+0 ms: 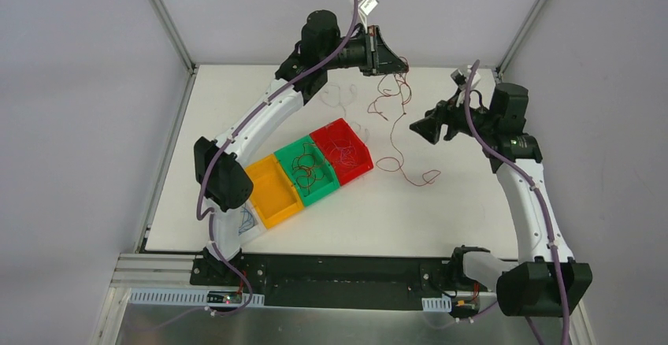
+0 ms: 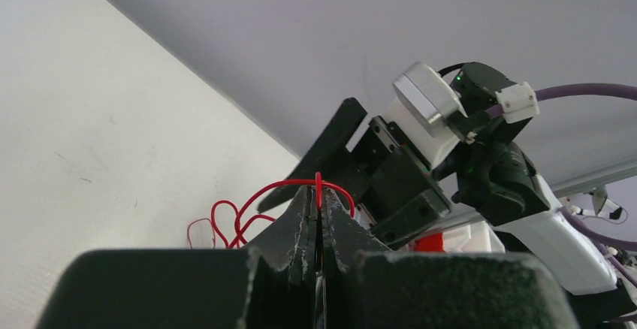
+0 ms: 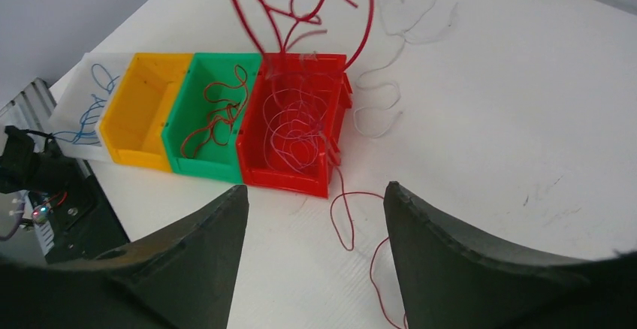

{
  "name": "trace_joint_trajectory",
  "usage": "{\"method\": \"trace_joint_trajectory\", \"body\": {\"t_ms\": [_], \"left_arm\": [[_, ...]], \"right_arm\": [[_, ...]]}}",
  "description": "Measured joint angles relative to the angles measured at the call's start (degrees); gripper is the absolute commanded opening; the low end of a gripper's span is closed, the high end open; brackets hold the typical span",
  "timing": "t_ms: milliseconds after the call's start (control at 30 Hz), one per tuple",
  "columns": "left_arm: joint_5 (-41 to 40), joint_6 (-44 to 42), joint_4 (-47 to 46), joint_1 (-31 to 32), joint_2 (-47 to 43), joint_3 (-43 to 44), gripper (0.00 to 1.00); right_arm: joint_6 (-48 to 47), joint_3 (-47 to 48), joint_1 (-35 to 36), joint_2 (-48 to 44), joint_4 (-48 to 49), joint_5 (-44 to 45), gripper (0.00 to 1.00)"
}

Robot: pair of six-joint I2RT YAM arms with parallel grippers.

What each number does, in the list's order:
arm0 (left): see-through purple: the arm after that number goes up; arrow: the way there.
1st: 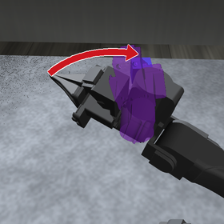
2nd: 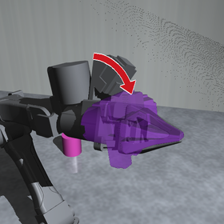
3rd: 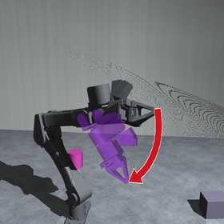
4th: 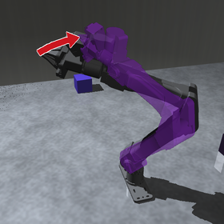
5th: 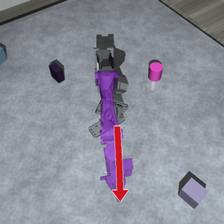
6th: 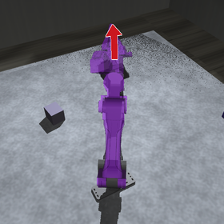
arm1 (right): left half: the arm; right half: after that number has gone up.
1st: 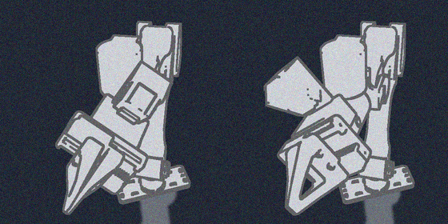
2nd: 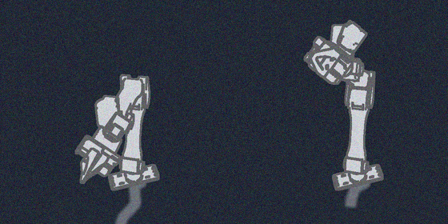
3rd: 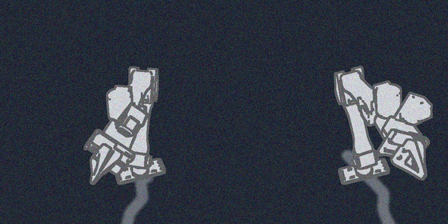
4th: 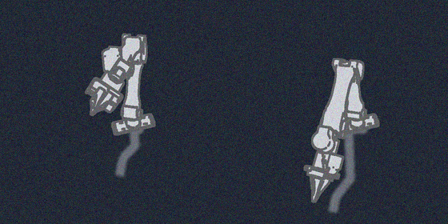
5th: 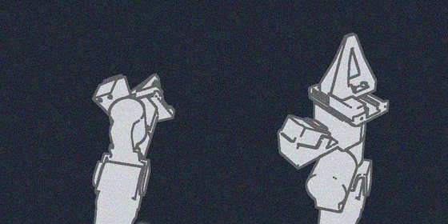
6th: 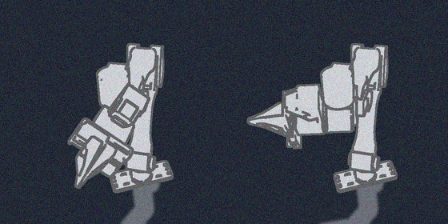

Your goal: Untangle the cables

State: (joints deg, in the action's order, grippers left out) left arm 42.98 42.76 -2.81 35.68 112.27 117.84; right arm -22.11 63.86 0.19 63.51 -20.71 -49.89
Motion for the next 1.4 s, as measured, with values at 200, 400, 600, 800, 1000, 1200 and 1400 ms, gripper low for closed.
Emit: {"method": "trace_joint_trajectory", "body": {"t_ms": [200, 400, 600, 800, 1000, 1200, 1400], "left_arm": [[-0.04, 1.57, -0.87, 0.72, 0.0, 0.13, 0.0], [-0.83, 1.86, -1.25, 1.16, 0.0, 1.29, 0.0], [-1.31, 1.81, -1.11, 1.46, 0.0, 1.49, 0.0], [-1.95, -1.2, -1.16, 0.07, -0.35, -1.14, 0.15], [-4.46, -10.6, 2.21, -6.51, 0.0, -9.81, 0.41], [-3.39, -17.51, 5.14, -7.98, 3.61, -11.96, 0.62], [2.45, -19.78, -2.14, -5.2, 3.76, -11.89, 0.84]], "right_arm": [[3.26, -1.27, 3.21, 3.56, 8.66, 3.82, 0.73], [4.92, -1.9, 8.68, 6.23, 14.16, 5.97, 0.56], [4.85, -2.14, 10.19, 9.29, 16.39, 10.36, 0.0], [3.98, -0.9, 7.02, 7.54, 9.64, 11.08, 0.0], [3.96, 7.21, -5.79, 0.48, -1.25, 10.27, 0.0], [6.23, 13.53, -10.99, -3.98, -4.85, 7.13, 0.0], [8.28, 14.34, -10.99, -2.38, -8.28, 4.48, 0.0]]}}
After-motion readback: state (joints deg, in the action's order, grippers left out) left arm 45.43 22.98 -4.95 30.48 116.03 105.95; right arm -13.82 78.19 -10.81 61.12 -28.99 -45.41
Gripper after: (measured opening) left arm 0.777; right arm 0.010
